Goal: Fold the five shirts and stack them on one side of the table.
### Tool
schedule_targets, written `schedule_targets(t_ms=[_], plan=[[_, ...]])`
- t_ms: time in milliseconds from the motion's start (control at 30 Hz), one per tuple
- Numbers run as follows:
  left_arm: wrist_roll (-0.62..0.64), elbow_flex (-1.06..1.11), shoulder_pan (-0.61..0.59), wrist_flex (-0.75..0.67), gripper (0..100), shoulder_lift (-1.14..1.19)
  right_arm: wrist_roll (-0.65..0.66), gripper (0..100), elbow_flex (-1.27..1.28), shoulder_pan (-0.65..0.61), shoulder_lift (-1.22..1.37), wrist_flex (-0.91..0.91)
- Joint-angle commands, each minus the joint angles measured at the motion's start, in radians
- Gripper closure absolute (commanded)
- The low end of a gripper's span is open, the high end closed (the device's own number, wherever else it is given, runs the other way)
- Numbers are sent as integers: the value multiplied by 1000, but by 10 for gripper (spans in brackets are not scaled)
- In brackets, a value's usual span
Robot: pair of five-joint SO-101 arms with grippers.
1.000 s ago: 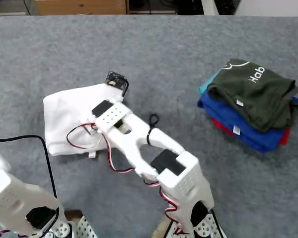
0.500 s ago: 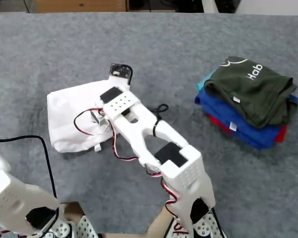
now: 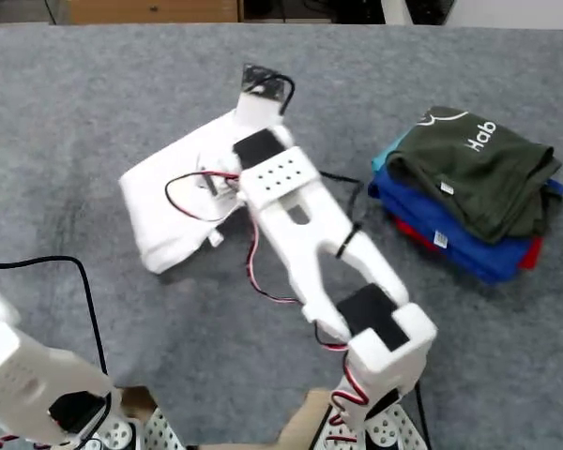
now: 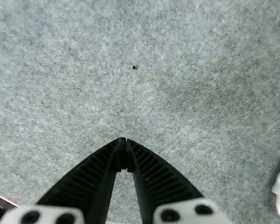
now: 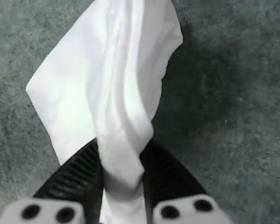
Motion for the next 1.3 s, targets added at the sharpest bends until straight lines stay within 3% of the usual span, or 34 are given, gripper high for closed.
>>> schedule_targets(t_ms=[0, 533, 933, 1267], plan=[[-9, -3, -11, -2, 981, -47, 31, 995, -71, 51, -97, 18], [-11, -3, -52, -6, 981, -47, 213, 995, -463, 499, -116, 157], [-43, -5, -55, -6, 981, -47, 345, 995, -472, 854, -116, 187], [-43, -6, -49, -6, 981, -48, 416, 995, -472, 997, -124, 245]])
